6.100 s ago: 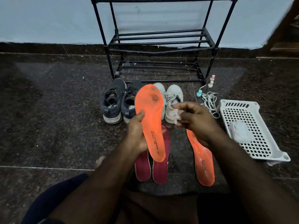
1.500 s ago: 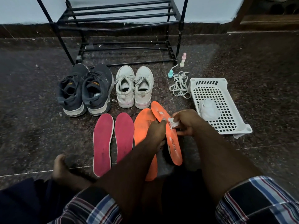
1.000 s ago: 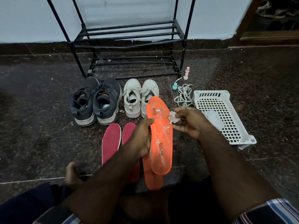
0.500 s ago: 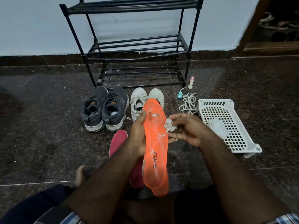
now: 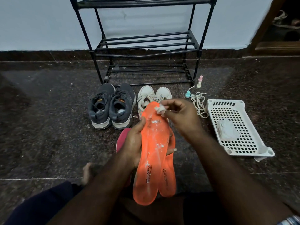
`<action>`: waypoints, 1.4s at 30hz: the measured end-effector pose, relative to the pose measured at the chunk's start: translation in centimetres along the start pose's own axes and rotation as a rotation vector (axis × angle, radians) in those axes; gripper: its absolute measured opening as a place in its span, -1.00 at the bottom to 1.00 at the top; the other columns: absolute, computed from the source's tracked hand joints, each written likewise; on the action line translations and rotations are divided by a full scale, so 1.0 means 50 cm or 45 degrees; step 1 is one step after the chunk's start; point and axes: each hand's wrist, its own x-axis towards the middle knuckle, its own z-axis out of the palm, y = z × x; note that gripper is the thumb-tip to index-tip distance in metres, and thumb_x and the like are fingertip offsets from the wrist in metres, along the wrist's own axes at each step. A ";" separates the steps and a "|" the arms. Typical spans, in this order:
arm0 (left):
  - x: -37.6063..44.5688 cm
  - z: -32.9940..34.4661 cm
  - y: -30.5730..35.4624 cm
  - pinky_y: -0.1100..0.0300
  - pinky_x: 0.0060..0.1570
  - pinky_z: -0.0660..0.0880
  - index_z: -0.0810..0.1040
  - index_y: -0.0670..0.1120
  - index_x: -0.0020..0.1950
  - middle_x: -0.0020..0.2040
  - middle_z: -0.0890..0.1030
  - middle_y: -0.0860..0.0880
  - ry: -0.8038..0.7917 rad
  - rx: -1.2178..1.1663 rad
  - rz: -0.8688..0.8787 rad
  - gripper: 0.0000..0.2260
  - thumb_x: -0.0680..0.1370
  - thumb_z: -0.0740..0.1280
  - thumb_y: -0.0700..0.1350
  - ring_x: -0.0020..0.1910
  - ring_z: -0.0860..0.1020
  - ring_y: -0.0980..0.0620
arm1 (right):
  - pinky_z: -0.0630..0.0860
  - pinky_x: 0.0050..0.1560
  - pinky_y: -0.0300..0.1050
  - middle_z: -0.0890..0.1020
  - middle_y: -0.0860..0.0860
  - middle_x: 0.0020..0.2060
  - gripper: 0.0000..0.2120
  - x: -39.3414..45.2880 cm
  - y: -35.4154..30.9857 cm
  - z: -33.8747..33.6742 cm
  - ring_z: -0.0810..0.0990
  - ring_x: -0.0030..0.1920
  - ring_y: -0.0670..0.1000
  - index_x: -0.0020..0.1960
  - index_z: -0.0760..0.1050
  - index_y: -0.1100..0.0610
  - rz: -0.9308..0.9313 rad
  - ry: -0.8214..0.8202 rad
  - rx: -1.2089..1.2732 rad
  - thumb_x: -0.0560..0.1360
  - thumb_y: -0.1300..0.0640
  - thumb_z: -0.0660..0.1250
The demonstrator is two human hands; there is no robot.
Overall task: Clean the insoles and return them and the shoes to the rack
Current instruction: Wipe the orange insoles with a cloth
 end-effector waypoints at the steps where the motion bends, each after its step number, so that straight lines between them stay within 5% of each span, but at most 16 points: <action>1: 0.004 0.000 -0.003 -0.39 0.14 0.48 0.61 -0.18 0.29 0.23 0.60 -0.24 -0.033 -0.004 -0.010 -0.35 0.57 0.17 0.35 0.21 0.56 -0.26 | 0.58 0.11 -0.07 0.65 -0.03 -0.10 -0.75 0.001 0.007 0.006 0.64 -0.03 -0.05 0.02 0.66 0.06 -0.066 -0.025 -0.155 0.39 0.30 0.50; 5: 0.025 -0.006 -0.005 -0.45 0.34 0.27 0.52 -0.10 0.41 0.39 0.52 -0.24 -0.105 -0.006 -0.020 -0.38 0.59 0.14 0.32 0.43 0.40 -0.31 | 0.34 0.11 -0.49 0.57 -0.03 -0.02 -0.82 0.002 0.020 0.014 0.53 0.05 -0.09 0.07 0.67 0.11 -0.237 -0.096 -0.657 0.48 0.23 0.42; 8: 0.038 -0.006 -0.007 -0.36 0.30 0.35 0.53 -0.13 0.38 0.31 0.57 -0.25 -0.145 -0.046 0.036 -0.41 0.62 0.10 0.28 0.35 0.49 -0.30 | 0.26 0.01 -0.60 0.63 -0.01 -0.05 -0.82 -0.002 0.022 0.026 0.57 0.00 -0.07 0.03 0.69 0.12 -0.268 -0.062 -0.792 0.45 0.26 0.44; 12: 0.043 -0.005 -0.005 -0.10 0.17 0.52 0.71 -0.15 0.09 0.04 0.69 -0.21 -0.068 -0.109 0.119 -0.43 0.64 0.09 0.24 0.06 0.66 -0.19 | 0.37 0.02 -0.39 0.67 -0.01 -0.05 -0.84 -0.025 0.024 0.053 0.61 -0.02 -0.06 0.02 0.69 0.08 -0.259 -0.082 -0.871 0.44 0.19 0.46; 17: 0.052 -0.008 -0.009 -0.02 0.07 0.58 0.74 -0.17 -0.08 -0.07 0.70 -0.19 0.002 -0.168 0.157 -0.40 0.64 0.06 0.22 -0.05 0.70 -0.15 | 0.45 -0.04 -0.20 0.67 0.05 -0.16 -0.87 -0.036 0.038 0.074 0.63 -0.12 0.05 -0.07 0.69 0.13 -0.373 -0.085 -0.930 0.39 0.25 0.44; 22: 0.043 -0.005 -0.011 -0.14 -0.05 0.64 0.73 -0.20 0.04 0.04 0.69 -0.25 0.000 -0.204 0.163 -0.39 0.64 0.06 0.23 -0.03 0.69 -0.22 | 0.43 -0.01 -0.23 0.66 0.05 -0.13 -0.83 -0.011 0.036 0.061 0.62 -0.09 0.05 -0.03 0.68 0.15 -0.336 0.077 -0.948 0.41 0.30 0.42; 28: 0.050 -0.001 -0.013 -0.05 -0.22 0.67 0.75 -0.21 -0.10 -0.09 0.70 -0.23 0.079 -0.183 0.175 -0.38 0.66 0.05 0.18 -0.16 0.71 -0.18 | 0.52 0.09 -0.06 0.68 0.04 -0.01 -0.78 -0.029 0.026 0.070 0.63 0.02 0.06 0.09 0.67 0.07 -0.260 -0.084 -1.079 0.47 0.22 0.38; 34: 0.055 -0.003 0.003 -0.05 -0.08 0.64 0.69 -0.25 0.05 -0.02 0.69 -0.25 0.250 -0.148 0.186 -0.42 0.66 0.07 0.19 -0.11 0.70 -0.19 | 0.45 0.00 -0.30 0.69 -0.02 -0.10 -0.84 -0.036 0.009 0.065 0.62 -0.07 -0.06 0.00 0.69 0.09 -0.167 -0.106 -0.832 0.46 0.25 0.42; 37: 0.072 0.010 0.018 0.07 -0.42 0.63 0.59 -0.31 0.16 -0.18 0.71 -0.17 0.231 -0.142 0.231 -0.47 0.68 0.08 0.11 -0.26 0.72 -0.10 | 0.44 0.04 -0.24 0.67 0.03 -0.08 -0.82 -0.018 0.010 0.062 0.62 -0.03 0.02 0.01 0.68 0.11 -0.264 0.013 -0.924 0.44 0.26 0.42; 39: 0.063 0.017 0.009 0.08 -0.57 0.55 0.60 -0.34 -0.01 -0.26 0.69 -0.24 0.290 -0.078 0.223 -0.48 0.70 0.06 0.06 -0.36 0.70 -0.14 | 0.49 0.09 -0.14 0.68 0.04 -0.04 -0.80 -0.021 0.010 0.066 0.62 0.00 0.05 0.04 0.68 0.08 -0.238 -0.024 -1.044 0.45 0.23 0.39; 42: 0.050 0.001 -0.010 0.04 -0.39 0.64 0.64 -0.28 -0.08 -0.20 0.69 -0.27 0.230 -0.037 0.220 -0.44 0.68 0.06 0.13 -0.28 0.70 -0.18 | 0.51 0.10 -0.12 0.70 0.02 -0.02 -0.79 -0.044 0.012 0.076 0.63 0.02 0.03 0.05 0.68 0.06 -0.197 -0.154 -1.048 0.45 0.22 0.36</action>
